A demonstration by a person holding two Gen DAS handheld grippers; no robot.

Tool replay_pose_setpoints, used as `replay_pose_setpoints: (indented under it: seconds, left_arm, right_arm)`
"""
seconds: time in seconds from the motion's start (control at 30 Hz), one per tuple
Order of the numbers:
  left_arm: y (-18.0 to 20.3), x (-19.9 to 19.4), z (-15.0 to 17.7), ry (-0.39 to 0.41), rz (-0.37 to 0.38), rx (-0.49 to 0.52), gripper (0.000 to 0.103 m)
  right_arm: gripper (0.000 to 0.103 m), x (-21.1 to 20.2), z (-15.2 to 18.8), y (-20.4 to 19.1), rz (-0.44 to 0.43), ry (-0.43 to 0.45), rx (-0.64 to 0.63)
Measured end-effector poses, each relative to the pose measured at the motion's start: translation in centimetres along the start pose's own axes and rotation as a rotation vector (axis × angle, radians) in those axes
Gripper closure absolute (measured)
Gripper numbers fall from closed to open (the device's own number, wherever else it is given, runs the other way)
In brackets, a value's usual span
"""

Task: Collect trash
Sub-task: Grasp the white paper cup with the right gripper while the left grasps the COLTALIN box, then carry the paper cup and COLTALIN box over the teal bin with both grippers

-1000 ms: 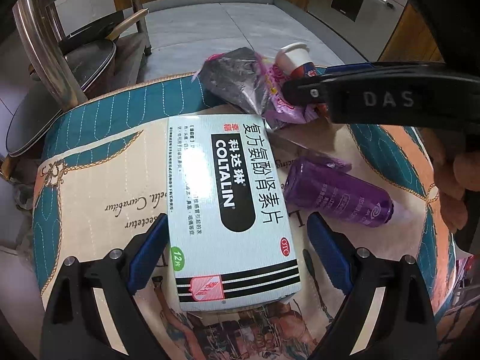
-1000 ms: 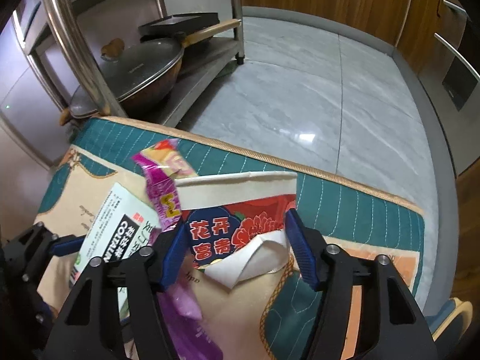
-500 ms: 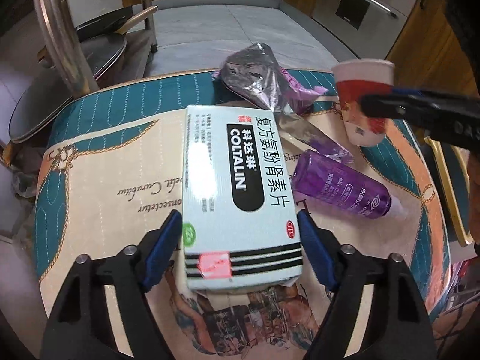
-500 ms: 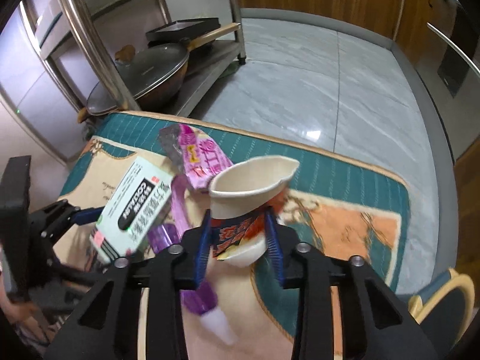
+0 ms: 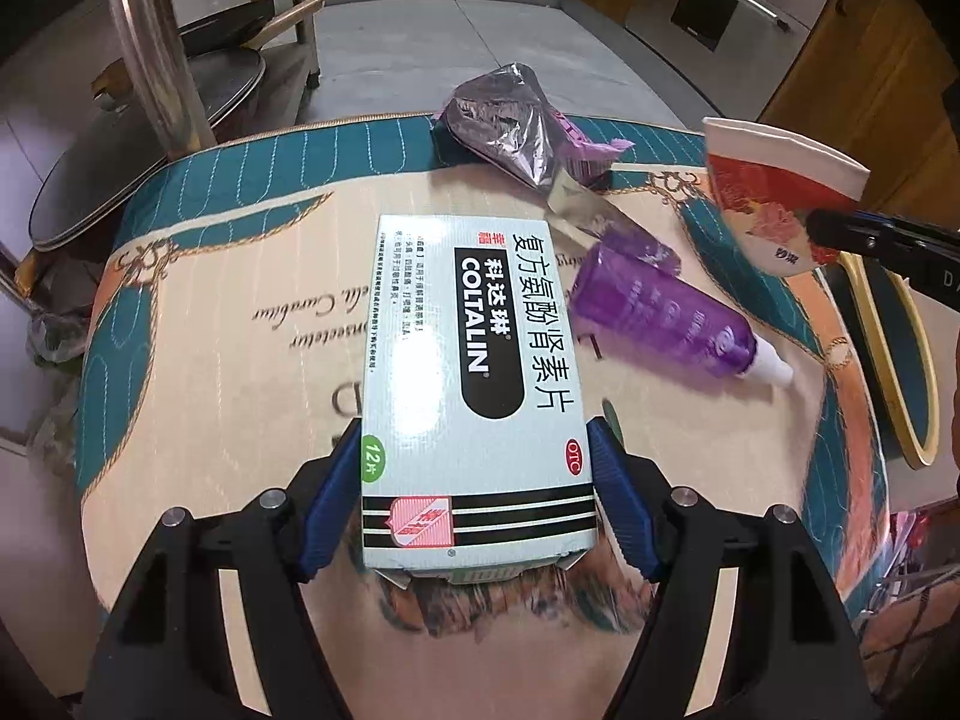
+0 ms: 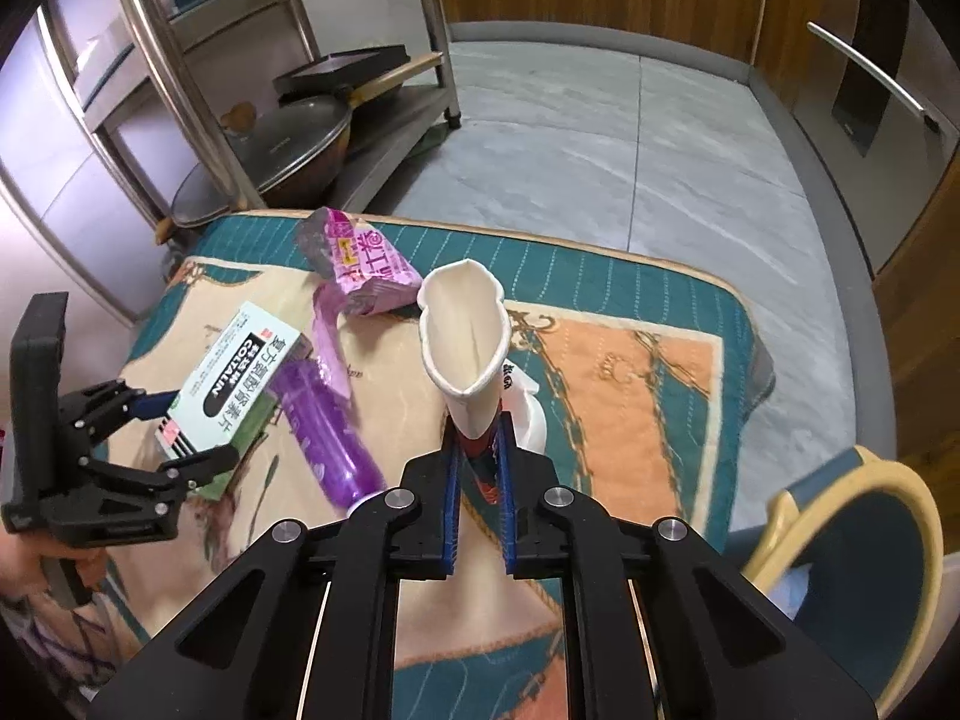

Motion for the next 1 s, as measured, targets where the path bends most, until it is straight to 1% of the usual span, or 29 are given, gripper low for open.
replay_pose_setpoints:
  seconds: [0.07, 0.27, 0.5, 0.6, 0.7, 0.8, 1.0]
  left_arm:
    - [-0.1, -0.7, 0.8, -0.001, 0.005, -0.009, 0.032]
    - [-0.2, -3.0, 1.2, 0.020, 0.012, -0.017, 0.032]
    - [0.9, -6.0, 1.9, 0.052, 0.019, 0.008, 0.033]
    - [1.6, -7.4, 1.6, 0.077, 0.039, 0.002, 0.034]
    - [3.2, -8.9, 0.9, 0.118, 0.066, 0.017, 0.034]
    - [5.7, -10.2, 0.3, 0.154, 0.103, 0.048, 0.034]
    - [11.1, -11.9, -0.4, 0.195, 0.187, 0.107, 0.034]
  right_arm:
    - [0.092, -0.8, 0.3, 0.1, 0.002, 0.010, 0.007]
    - [0.092, -3.9, 1.5, 0.6, 0.005, 0.054, 0.051]
    - [0.092, -7.0, 3.4, 0.4, 0.009, 0.102, 0.080]
    - [0.092, -8.5, 4.3, 0.5, 0.014, 0.127, 0.093]
    - [0.092, -10.0, 5.4, 1.0, 0.026, 0.154, 0.116]
    - [0.092, -11.3, 6.6, 1.8, 0.039, 0.174, 0.146]
    - [0.092, -13.5, 9.4, 4.0, 0.069, 0.211, 0.219]
Point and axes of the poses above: each gripper's, at about its wrist camera, not at the fingertips, and x roughly the way its jaws point, y to its right, z to its underside, the point moved 7 cm from there along x, roughly the way its jaws point, and after that the axes turned 8 degrees about -x, right-handed, at the moved point
